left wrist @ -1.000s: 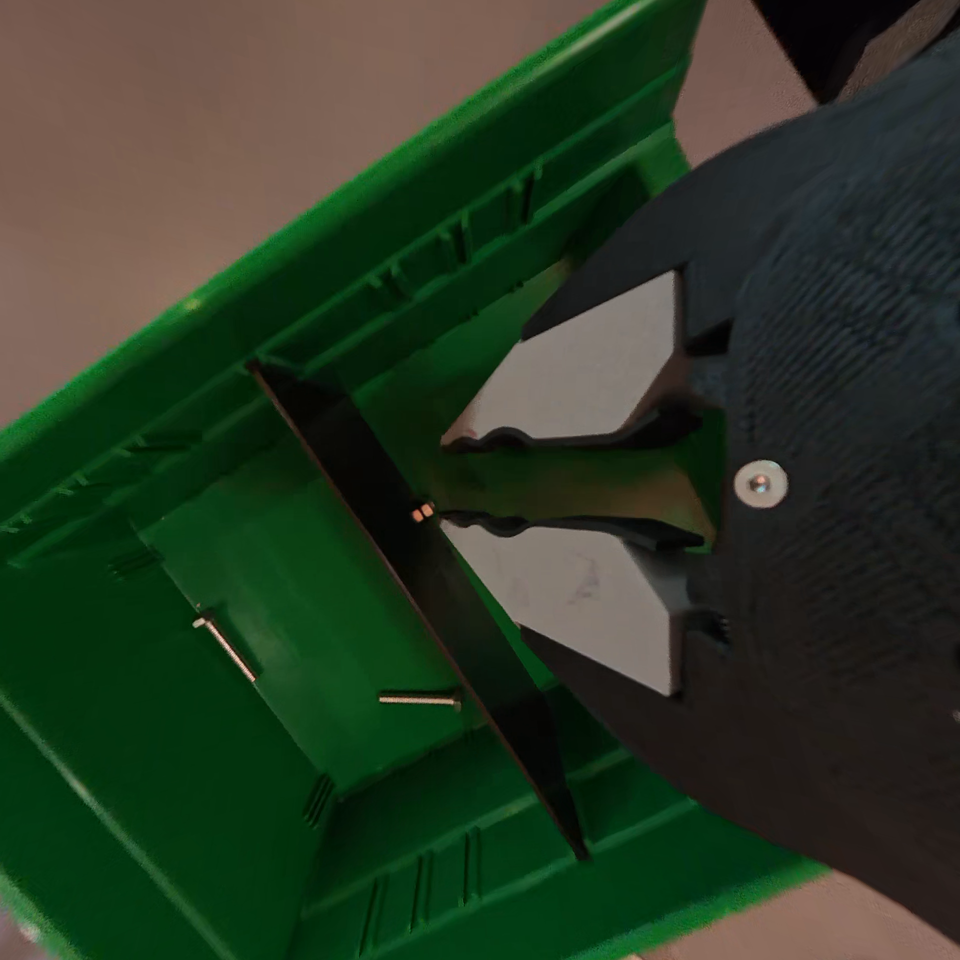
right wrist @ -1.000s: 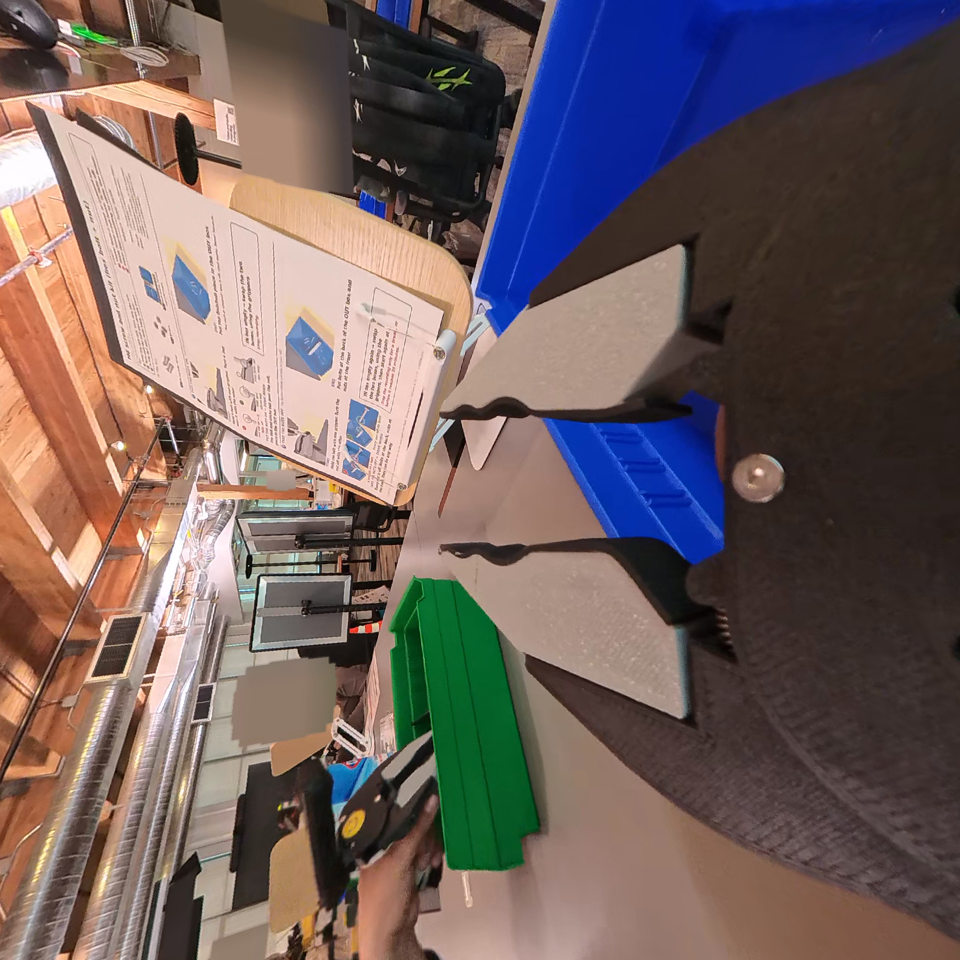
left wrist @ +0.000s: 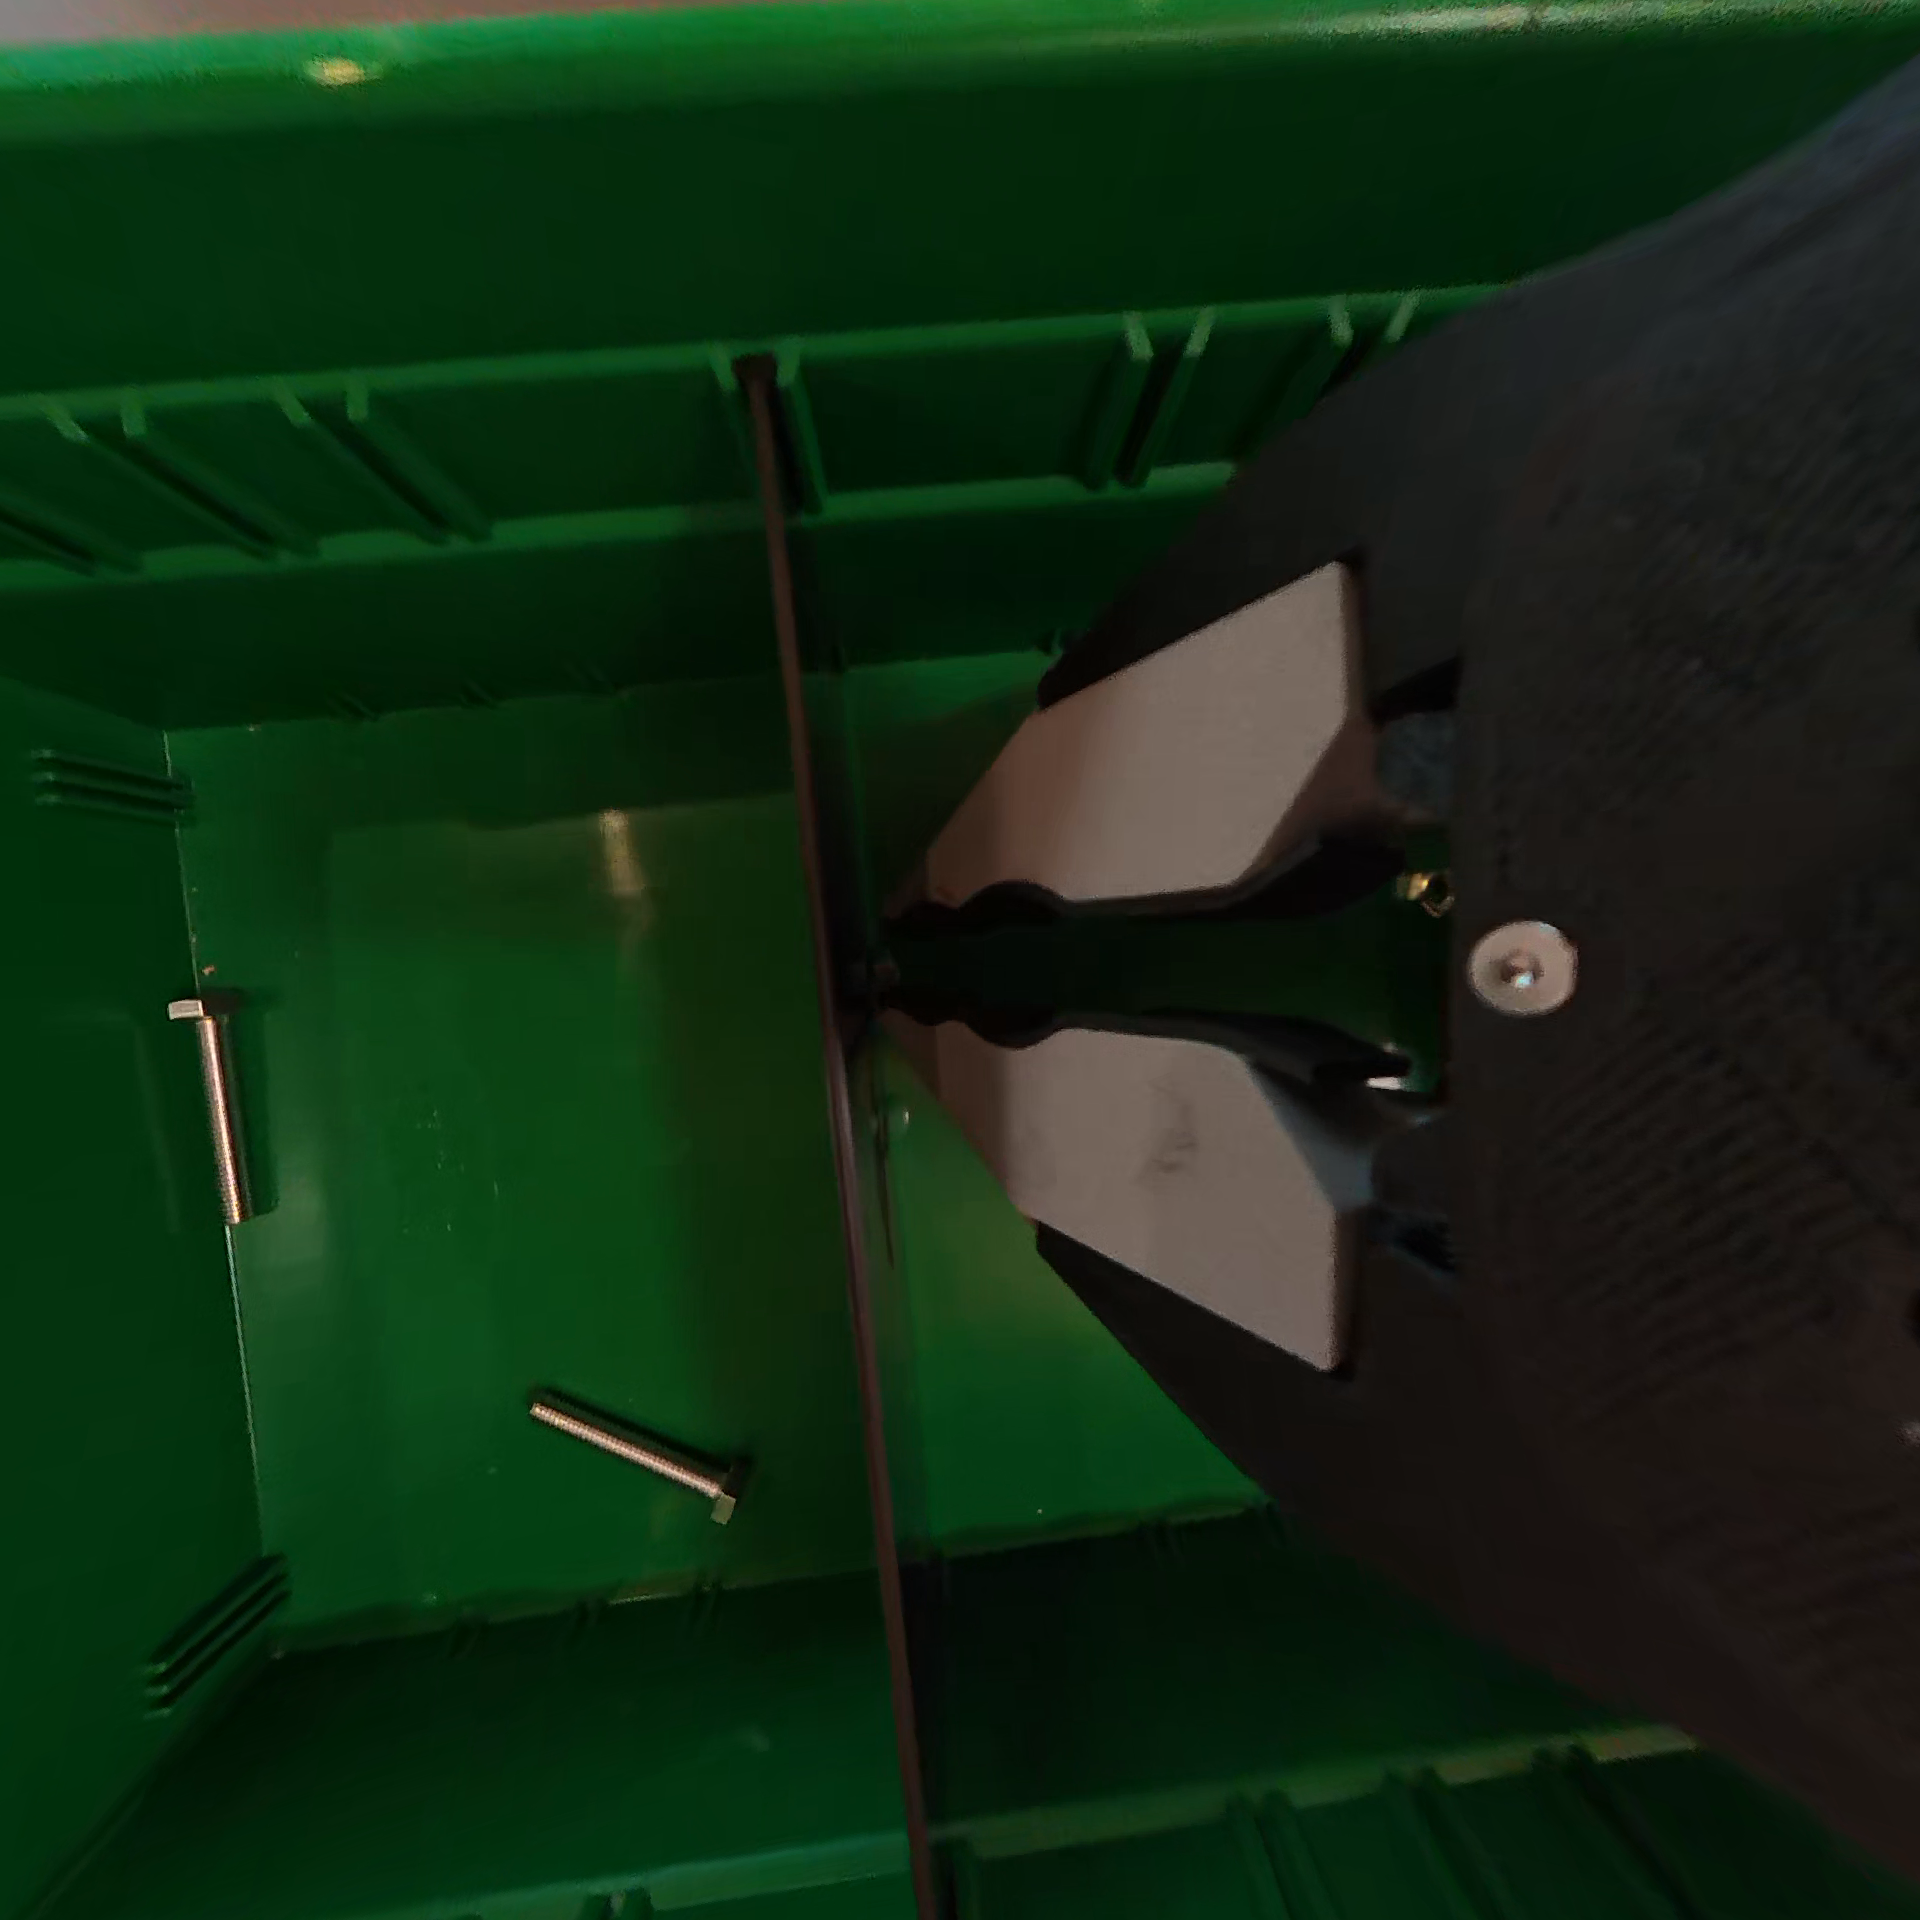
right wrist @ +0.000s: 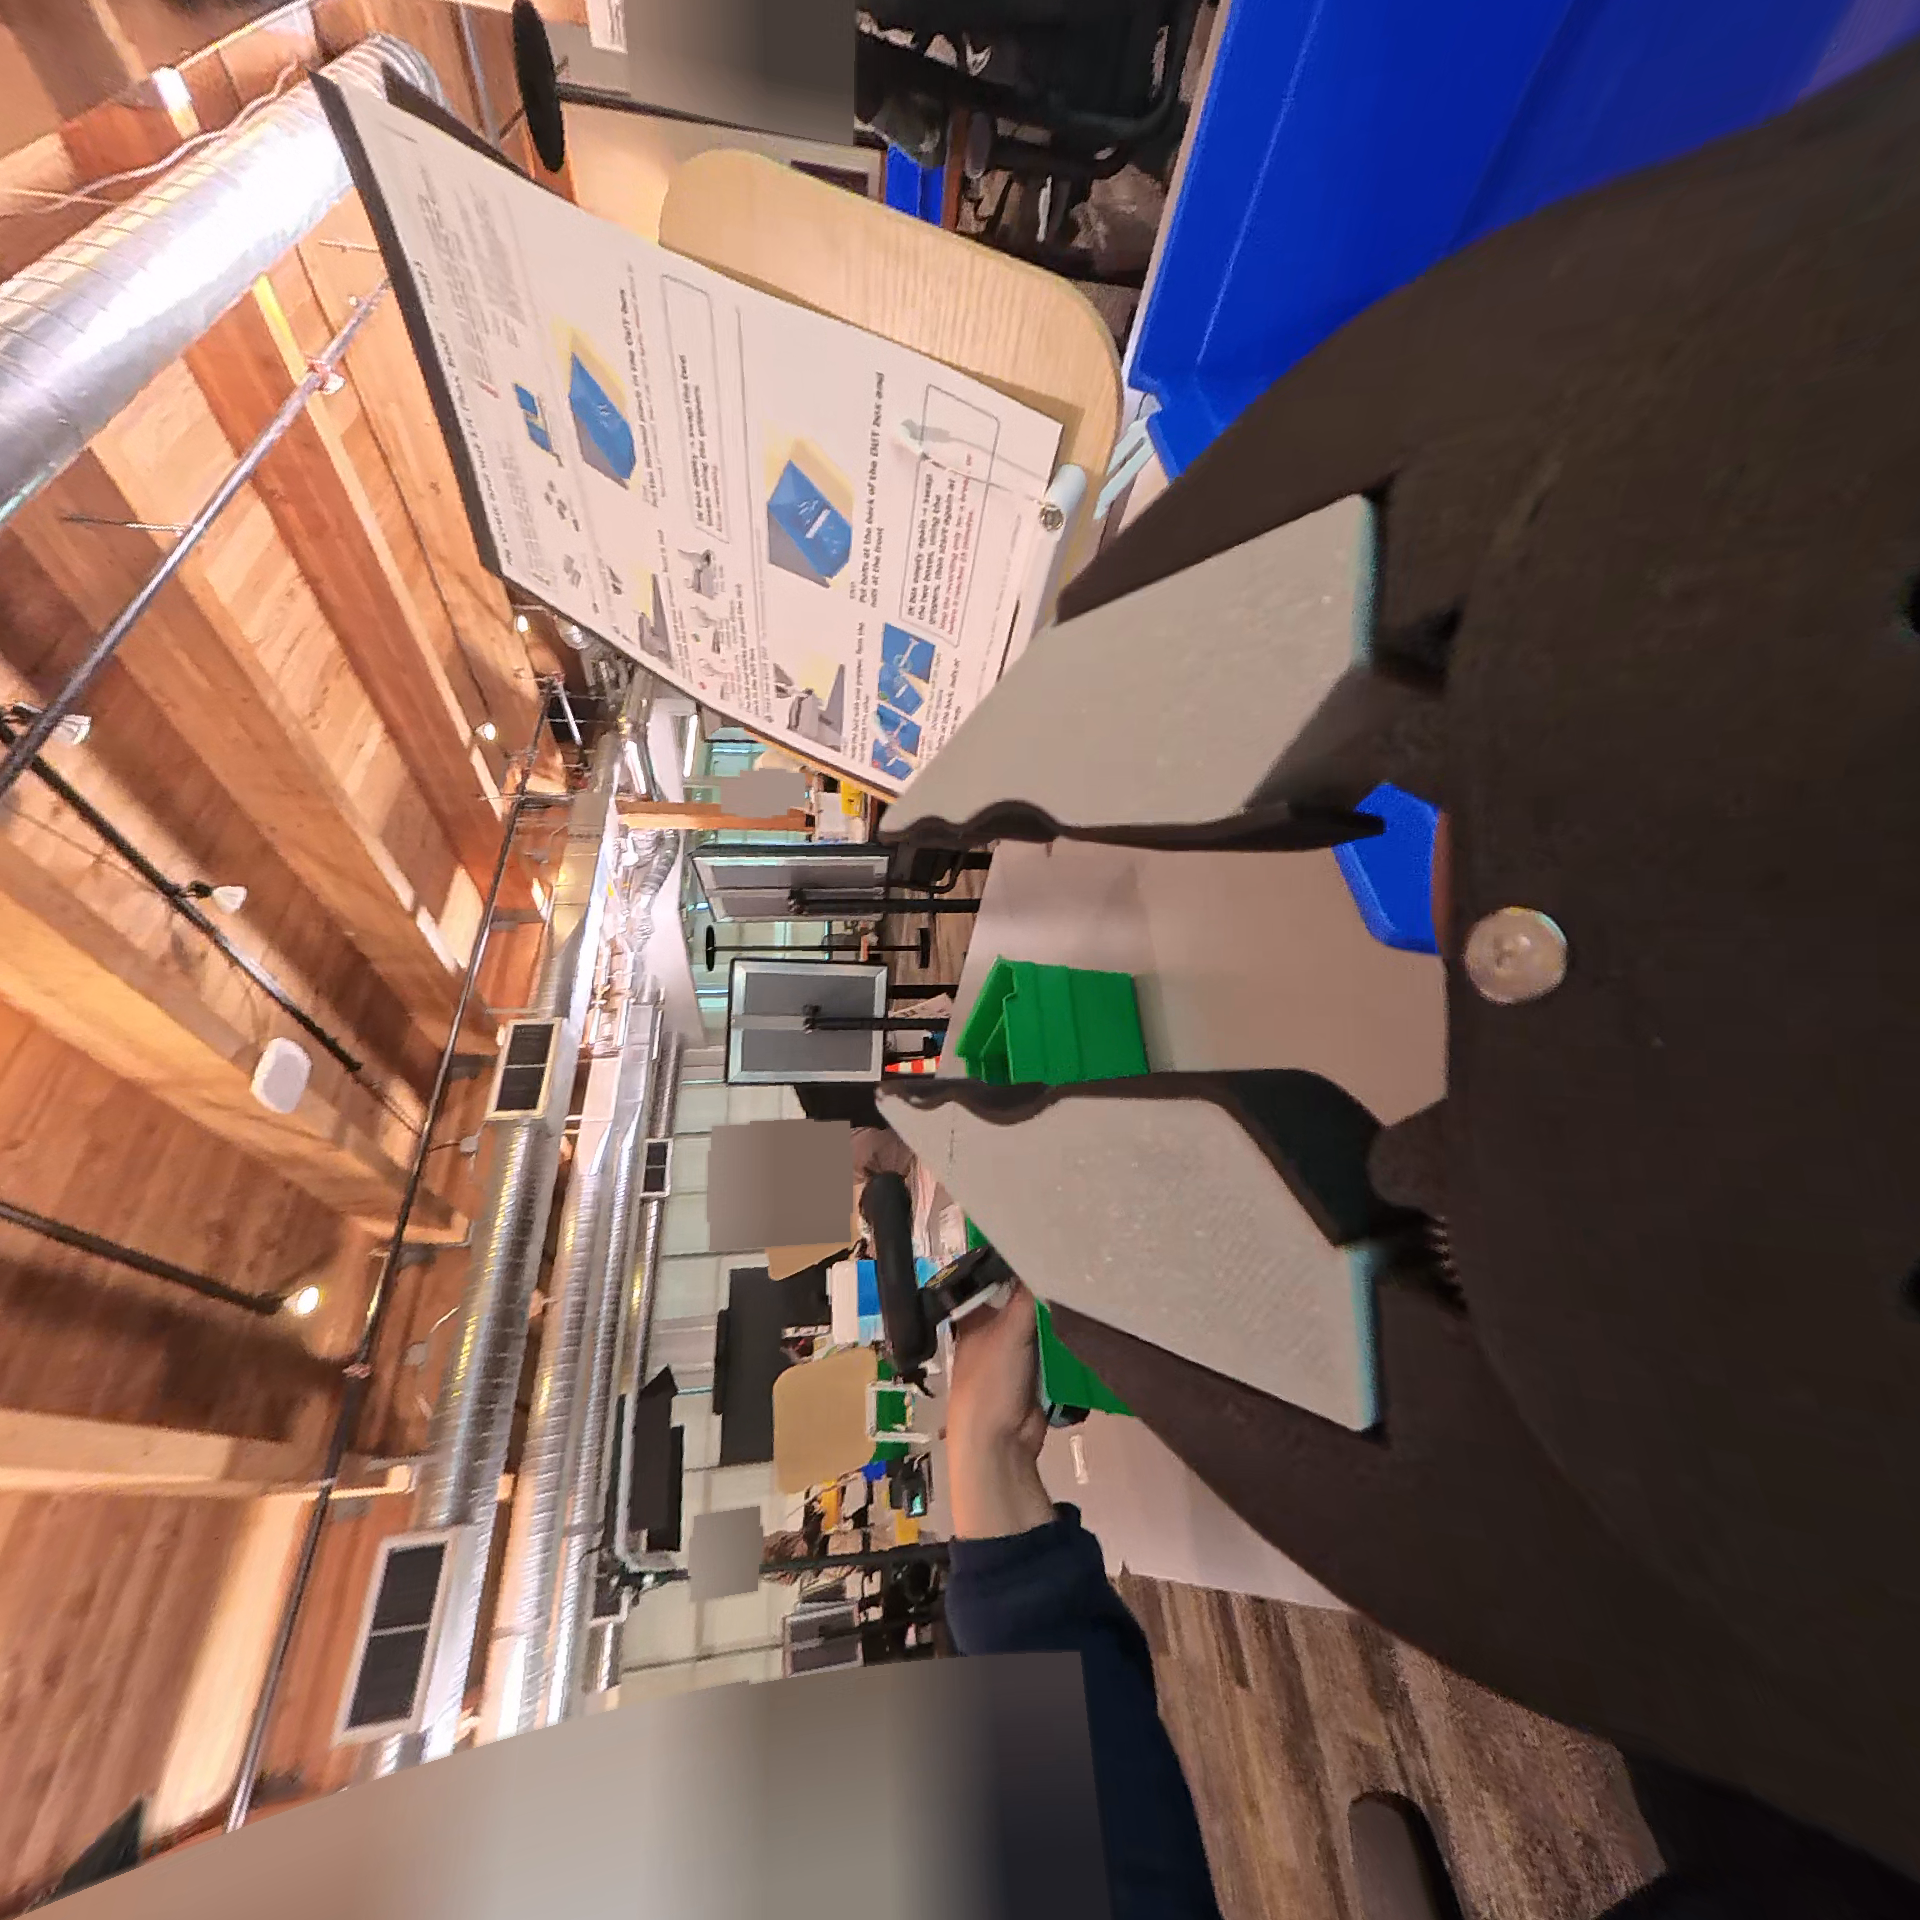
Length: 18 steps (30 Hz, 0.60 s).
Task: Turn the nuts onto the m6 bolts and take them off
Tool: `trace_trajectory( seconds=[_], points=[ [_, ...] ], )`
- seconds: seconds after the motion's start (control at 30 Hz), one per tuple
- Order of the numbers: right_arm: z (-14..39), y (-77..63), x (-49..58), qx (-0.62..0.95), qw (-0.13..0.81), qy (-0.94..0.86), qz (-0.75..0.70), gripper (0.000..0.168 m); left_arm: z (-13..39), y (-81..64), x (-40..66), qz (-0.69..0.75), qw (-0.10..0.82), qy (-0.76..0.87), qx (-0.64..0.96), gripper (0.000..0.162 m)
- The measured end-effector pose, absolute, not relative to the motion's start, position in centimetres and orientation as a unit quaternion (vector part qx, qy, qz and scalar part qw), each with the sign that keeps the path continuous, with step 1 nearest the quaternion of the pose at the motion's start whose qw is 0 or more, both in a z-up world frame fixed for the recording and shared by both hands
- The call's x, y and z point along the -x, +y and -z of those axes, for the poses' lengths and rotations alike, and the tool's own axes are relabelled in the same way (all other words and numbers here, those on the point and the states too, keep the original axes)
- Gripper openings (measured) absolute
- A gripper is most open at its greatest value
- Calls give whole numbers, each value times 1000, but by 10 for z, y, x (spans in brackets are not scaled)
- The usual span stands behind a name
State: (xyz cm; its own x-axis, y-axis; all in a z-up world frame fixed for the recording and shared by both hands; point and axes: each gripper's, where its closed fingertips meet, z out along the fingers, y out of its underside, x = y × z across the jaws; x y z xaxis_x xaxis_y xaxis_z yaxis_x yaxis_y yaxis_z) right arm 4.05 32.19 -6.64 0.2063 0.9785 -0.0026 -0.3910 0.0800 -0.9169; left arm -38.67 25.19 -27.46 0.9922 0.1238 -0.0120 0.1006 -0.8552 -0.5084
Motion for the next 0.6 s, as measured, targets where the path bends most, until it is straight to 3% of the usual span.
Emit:
trace_trajectory(
  seconds=[0.1, 0.17, 0.33, 0.37, 0.6],
  points=[
    [64, 317, -43, 417, 648, -343, -537, 40, 275, 251, 389, -47, 259, -63, 963, 15],
    [62, 314, -44, 412, 647, -342, -543, 39, 277, 249, 394, -79, 248, -64, 964, 34],
    [63, 313, -43, 412, 650, -346, -537, 38, 281, 251, 393, -93, 233, -46, 967, 21],
    [64, 313, -42, 413, 649, -347, -536, 38, 281, 252, 393, -87, 232, -46, 968, 9],
    [74, 319, -33, 435, 644, -354, -521, 37, 267, 242, 401, -33, 265, -44, 963, 9]
  ],
)
